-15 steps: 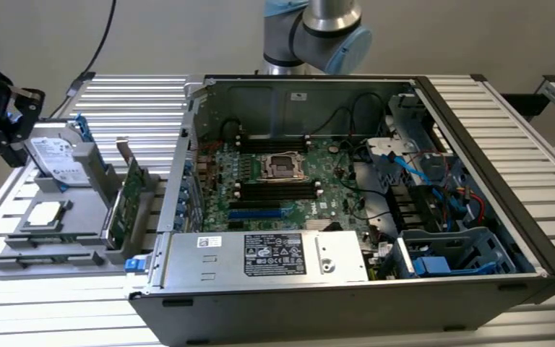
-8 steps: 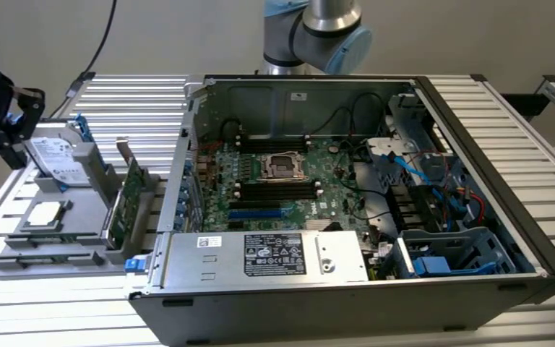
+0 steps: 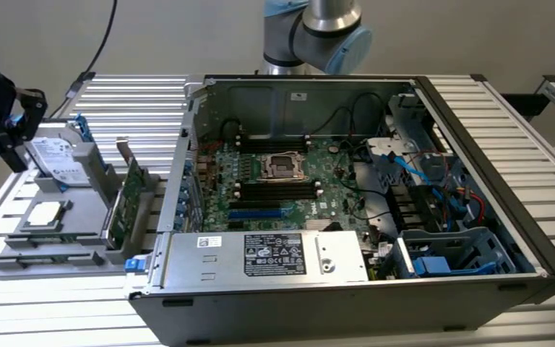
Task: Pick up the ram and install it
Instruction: 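Pick up the ram and move it above insertion slot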
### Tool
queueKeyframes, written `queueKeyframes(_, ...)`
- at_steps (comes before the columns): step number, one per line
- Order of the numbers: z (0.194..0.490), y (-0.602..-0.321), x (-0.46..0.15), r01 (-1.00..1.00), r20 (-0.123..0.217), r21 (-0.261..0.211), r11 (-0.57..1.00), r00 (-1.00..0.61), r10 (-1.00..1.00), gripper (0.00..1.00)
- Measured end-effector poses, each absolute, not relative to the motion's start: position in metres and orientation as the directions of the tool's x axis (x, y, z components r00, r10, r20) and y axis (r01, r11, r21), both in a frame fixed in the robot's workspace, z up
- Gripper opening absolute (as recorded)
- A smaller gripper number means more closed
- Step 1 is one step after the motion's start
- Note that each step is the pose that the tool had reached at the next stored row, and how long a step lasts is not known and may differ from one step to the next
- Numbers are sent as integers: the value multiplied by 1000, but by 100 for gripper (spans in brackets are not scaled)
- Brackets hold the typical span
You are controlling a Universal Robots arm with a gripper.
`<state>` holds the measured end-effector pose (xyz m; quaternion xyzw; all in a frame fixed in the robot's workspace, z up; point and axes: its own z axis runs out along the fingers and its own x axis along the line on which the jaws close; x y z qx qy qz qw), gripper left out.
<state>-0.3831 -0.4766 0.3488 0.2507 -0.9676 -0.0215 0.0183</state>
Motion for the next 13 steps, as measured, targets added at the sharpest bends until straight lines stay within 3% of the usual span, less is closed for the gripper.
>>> queueKeyframes(13,340,-477,-383,-676,24,51,735,-735,-678,11)
